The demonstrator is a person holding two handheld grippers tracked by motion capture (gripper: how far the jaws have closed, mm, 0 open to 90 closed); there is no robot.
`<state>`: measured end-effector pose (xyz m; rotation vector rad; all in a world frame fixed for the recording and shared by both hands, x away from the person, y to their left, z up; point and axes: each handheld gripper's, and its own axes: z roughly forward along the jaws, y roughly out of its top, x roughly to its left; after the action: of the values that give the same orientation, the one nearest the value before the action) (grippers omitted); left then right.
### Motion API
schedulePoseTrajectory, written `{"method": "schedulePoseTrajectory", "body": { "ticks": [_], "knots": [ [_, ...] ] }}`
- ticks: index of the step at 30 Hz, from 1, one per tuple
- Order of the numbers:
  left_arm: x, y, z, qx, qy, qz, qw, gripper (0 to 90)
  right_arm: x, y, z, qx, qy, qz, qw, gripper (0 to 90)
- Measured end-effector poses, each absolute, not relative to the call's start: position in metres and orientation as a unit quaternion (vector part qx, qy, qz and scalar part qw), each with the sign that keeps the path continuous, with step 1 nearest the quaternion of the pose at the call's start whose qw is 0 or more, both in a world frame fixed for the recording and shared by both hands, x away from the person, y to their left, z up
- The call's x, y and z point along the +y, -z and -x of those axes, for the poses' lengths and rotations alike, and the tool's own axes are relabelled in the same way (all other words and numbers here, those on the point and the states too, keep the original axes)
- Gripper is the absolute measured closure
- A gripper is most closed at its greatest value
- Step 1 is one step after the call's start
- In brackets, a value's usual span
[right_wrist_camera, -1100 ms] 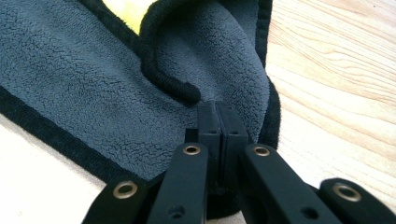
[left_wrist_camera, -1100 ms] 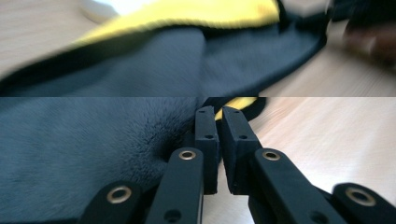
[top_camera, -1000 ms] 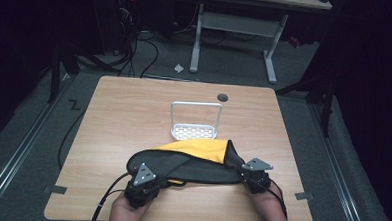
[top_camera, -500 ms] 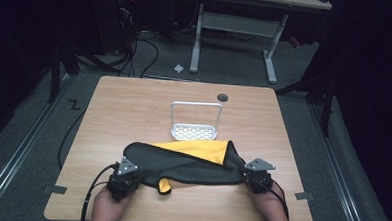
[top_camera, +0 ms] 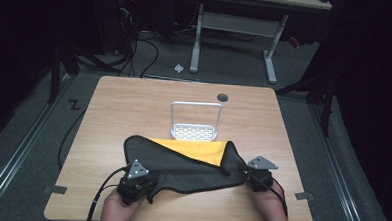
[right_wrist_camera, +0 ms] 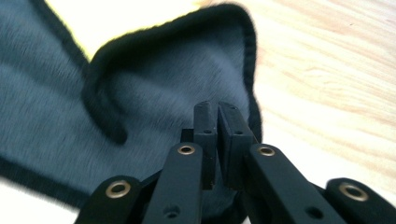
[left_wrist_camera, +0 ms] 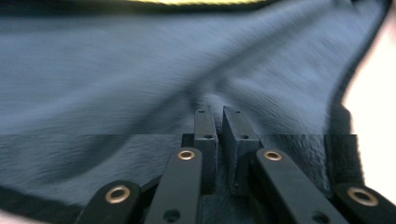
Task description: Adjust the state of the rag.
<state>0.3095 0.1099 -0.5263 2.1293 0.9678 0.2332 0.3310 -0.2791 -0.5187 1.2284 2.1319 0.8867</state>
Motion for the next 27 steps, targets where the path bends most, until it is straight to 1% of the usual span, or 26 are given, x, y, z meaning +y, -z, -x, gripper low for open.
{"method": "schedulePoseTrajectory", "body": {
  "ticks": [2, 5, 6, 7, 9, 12, 14, 15, 16, 19, 20, 21, 23, 24, 27],
  "knots": [
    [0.11, 0.529, -0.307, 0.378, -0.092, -0.837, 0.385, 85.3, -0.277, 0.526, -0.337, 0.796, -0.305, -0.455, 0.255, 88.3],
    [0.115, 0.528, -0.304, 0.381, -0.093, -0.838, 0.38, 86.3, -0.277, 0.528, -0.333, 0.8, -0.301, -0.453, 0.254, 88.4],
    [0.12, 0.528, -0.302, 0.385, -0.088, -0.836, 0.382, 86.3, -0.278, 0.527, -0.329, 0.801, -0.3, -0.454, 0.25, 88.4],
    [0.125, 0.528, -0.301, 0.39, -0.081, -0.833, 0.385, 86.3, -0.279, 0.527, -0.316, 0.804, -0.307, -0.451, 0.236, 88.3],
    [0.141, 0.528, -0.292, 0.402, -0.075, -0.828, 0.385, 86.2, -0.28, 0.525, -0.303, 0.811, -0.318, -0.444, 0.211, 88.1],
    [0.148, 0.527, -0.287, 0.408, -0.081, -0.825, 0.382, 84.3, -0.279, 0.523, -0.29, 0.812, -0.317, -0.436, 0.222, 86.9],
    [0.153, 0.523, -0.291, 0.416, -0.091, -0.817, 0.389, 83.6, -0.278, 0.517, -0.295, 0.801, -0.329, -0.438, 0.243, 86.5],
    [0.152, 0.519, -0.305, 0.424, -0.092, -0.804, 0.406, 82.2, -0.277, 0.514, -0.301, 0.796, -0.332, -0.441, 0.25, 86.5],
    [0.152, 0.519, -0.305, 0.424, -0.092, -0.804, 0.406, 81.2, -0.277, 0.514, -0.301, 0.796, -0.332, -0.441, 0.25, 86.5],
    [0.143, 0.52, -0.332, 0.428, -0.084, -0.8, 0.412, 80.7, -0.27, 0.513, -0.328, 0.792, -0.324, -0.448, 0.258, 86.6],
    [0.141, 0.522, -0.338, 0.43, -0.087, -0.801, 0.407, 80.3, -0.267, 0.517, -0.346, 0.791, -0.316, -0.458, 0.254, 86.6],
    [0.139, 0.524, -0.343, 0.431, -0.087, -0.802, 0.404, 80.3, -0.266, 0.52, -0.352, 0.794, -0.307, -0.461, 0.251, 86.6],
    [0.137, 0.529, -0.344, 0.429, -0.086, -0.81, 0.391, 80.4, -0.265, 0.524, -0.355, 0.799, -0.298, -0.461, 0.245, 86.7],
    [0.141, 0.531, -0.336, 0.421, -0.086, -0.81, 0.4, 80.5, -0.264, 0.527, -0.348, 0.804, -0.296, -0.45, 0.252, 87.0],
    [0.146, 0.531, -0.328, 0.417, -0.078, -0.813, 0.399, 81.0, -0.269, 0.527, -0.322, 0.809, -0.305, -0.441, 0.243, 87.0]
  ]
}}
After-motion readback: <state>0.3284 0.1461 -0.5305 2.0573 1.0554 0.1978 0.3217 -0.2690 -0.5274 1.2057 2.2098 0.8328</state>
